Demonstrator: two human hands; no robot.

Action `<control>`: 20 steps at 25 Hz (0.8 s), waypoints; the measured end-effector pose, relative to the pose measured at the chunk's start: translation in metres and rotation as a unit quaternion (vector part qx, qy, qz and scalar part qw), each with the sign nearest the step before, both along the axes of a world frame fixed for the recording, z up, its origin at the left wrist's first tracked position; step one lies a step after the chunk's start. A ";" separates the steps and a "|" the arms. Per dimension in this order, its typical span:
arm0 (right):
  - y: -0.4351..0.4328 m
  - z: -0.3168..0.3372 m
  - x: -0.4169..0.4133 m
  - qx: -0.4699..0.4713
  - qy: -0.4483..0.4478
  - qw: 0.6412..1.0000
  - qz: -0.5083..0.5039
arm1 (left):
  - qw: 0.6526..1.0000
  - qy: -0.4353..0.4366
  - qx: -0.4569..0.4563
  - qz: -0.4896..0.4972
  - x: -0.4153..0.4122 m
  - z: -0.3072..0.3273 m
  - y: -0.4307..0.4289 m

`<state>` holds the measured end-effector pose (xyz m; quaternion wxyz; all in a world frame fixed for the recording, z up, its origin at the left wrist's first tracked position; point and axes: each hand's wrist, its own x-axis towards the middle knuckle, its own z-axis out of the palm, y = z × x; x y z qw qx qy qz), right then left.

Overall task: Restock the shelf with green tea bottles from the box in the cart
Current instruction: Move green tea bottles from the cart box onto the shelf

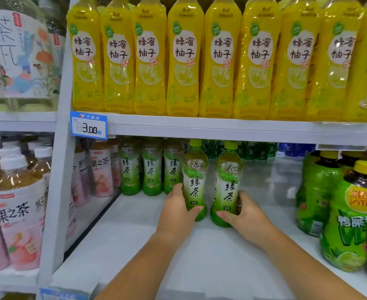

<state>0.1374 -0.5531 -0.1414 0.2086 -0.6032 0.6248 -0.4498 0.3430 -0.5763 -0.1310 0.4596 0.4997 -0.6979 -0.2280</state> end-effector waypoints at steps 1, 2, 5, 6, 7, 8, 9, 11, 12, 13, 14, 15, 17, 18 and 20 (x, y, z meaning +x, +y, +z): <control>-0.009 -0.001 -0.002 -0.003 -0.003 1.000 -0.001 | 1.000 0.009 0.005 0.004 -0.002 0.000 -0.005; -0.018 -0.002 -0.004 -0.004 -0.004 1.000 -0.002 | 1.000 0.014 0.009 0.009 -0.005 0.000 -0.011; -0.044 0.001 -0.009 -0.004 0.000 1.000 0.003 | 0.999 0.006 0.019 0.030 -0.016 0.006 -0.030; -0.052 0.000 -0.010 -0.004 0.001 1.000 0.007 | 0.999 -0.001 0.020 0.046 -0.020 0.006 -0.036; -0.060 -0.001 -0.012 -0.007 0.002 1.000 0.010 | 0.998 -0.004 0.015 0.061 -0.024 0.005 -0.041; -0.067 -0.003 -0.013 -0.012 0.001 1.000 0.009 | 0.997 -0.006 0.005 0.072 -0.028 0.003 -0.045; -0.072 -0.003 -0.015 -0.017 0.003 1.000 0.007 | 0.997 -0.009 -0.007 0.080 -0.031 0.000 -0.047; -0.082 -0.004 -0.017 -0.025 0.007 1.000 0.003 | 0.995 -0.029 -0.026 0.089 -0.036 -0.003 -0.051; -0.087 -0.004 -0.018 -0.027 0.006 1.000 0.003 | 0.994 -0.048 -0.029 0.093 -0.038 -0.003 -0.054; -0.091 -0.004 -0.019 -0.028 0.002 1.000 0.002 | 0.992 -0.071 -0.025 0.098 -0.041 -0.002 -0.058; -0.094 -0.004 -0.019 -0.028 -0.003 1.000 -0.002 | 0.990 -0.094 -0.018 0.105 -0.043 0.001 -0.062; -0.098 -0.005 -0.019 -0.029 -0.010 1.000 -0.006 | 0.986 -0.119 -0.013 0.112 -0.045 0.004 -0.065; -0.104 -0.009 -0.019 -0.031 -0.024 0.999 -0.005 | 0.976 -0.169 -0.022 0.131 -0.048 0.007 -0.071; -0.105 -0.011 -0.019 -0.032 -0.029 0.999 -0.002 | 0.971 -0.188 -0.033 0.141 -0.050 0.007 -0.073; -0.107 -0.013 -0.020 -0.034 -0.030 0.999 0.000 | 0.965 -0.205 -0.057 0.155 -0.051 0.002 -0.076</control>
